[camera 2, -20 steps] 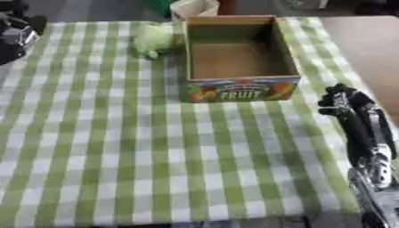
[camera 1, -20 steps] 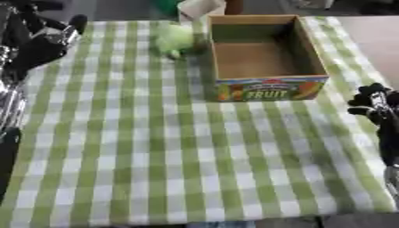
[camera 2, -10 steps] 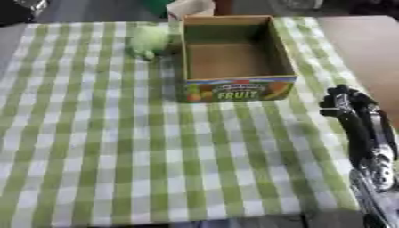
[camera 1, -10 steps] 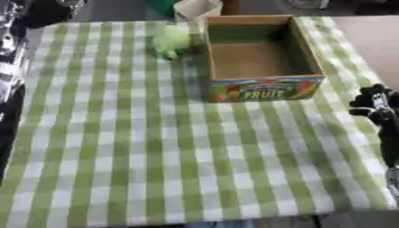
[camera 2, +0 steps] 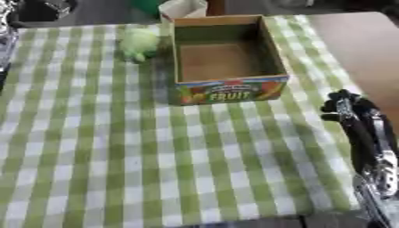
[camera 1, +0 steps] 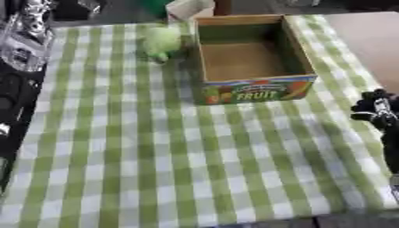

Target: Pick up objects on the table and place them in the box.

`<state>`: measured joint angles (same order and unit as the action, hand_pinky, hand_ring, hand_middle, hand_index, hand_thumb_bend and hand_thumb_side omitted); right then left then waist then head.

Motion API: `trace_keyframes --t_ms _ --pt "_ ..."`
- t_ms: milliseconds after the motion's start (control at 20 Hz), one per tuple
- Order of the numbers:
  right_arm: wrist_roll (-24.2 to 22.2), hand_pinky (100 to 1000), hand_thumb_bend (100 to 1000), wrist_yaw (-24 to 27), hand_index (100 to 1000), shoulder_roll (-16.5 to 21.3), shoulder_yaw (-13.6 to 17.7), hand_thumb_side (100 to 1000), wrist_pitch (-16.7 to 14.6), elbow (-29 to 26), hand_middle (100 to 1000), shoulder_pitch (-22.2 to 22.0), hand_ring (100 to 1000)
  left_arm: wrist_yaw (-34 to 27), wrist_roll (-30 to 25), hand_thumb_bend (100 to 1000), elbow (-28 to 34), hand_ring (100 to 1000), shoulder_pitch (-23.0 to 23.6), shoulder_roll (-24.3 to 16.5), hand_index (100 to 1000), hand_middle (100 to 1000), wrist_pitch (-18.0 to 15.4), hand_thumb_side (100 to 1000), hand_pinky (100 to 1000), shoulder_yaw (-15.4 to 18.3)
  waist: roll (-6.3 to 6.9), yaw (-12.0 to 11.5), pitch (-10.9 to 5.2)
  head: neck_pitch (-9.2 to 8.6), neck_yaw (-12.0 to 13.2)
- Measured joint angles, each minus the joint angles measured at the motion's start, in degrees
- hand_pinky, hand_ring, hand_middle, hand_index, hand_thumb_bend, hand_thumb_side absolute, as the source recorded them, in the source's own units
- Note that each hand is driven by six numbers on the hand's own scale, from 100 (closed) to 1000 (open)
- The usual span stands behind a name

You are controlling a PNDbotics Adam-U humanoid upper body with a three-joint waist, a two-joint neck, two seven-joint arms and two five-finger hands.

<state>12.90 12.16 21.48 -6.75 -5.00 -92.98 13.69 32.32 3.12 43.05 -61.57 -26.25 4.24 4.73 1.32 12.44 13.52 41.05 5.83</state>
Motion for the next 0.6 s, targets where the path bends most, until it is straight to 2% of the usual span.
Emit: trace_keyframes --t_ms 250,450,600 --pt "-0.4 616 100 0.0 661 0.07 -0.38 610 0.09 -0.14 551 0.75 625 7.18 -2.07 748 -5.26 750 -2.78 1.33 780 740 -3.68 164 639 -0.8 0.66 1.45 0.68 -0.49 0.62" --pt "-0.6 616 100 0.0 661 0.13 -0.68 612 0.2 -0.26 551 1.0 625 13.88 -7.04 813 -5.79 756 -3.59 2.53 789 756 -6.87 167 655 -1.63 1.1 2.22 1.04 -0.88 0.99" --pt "-0.72 616 100 0.0 661 0.14 -0.7 614 0.14 -0.27 551 1.44 625 18.71 -8.88 830 -5.49 755 -3.7 3.36 793 759 -8.01 177 659 -1.78 1.3 2.74 1.45 -1.14 1.17"
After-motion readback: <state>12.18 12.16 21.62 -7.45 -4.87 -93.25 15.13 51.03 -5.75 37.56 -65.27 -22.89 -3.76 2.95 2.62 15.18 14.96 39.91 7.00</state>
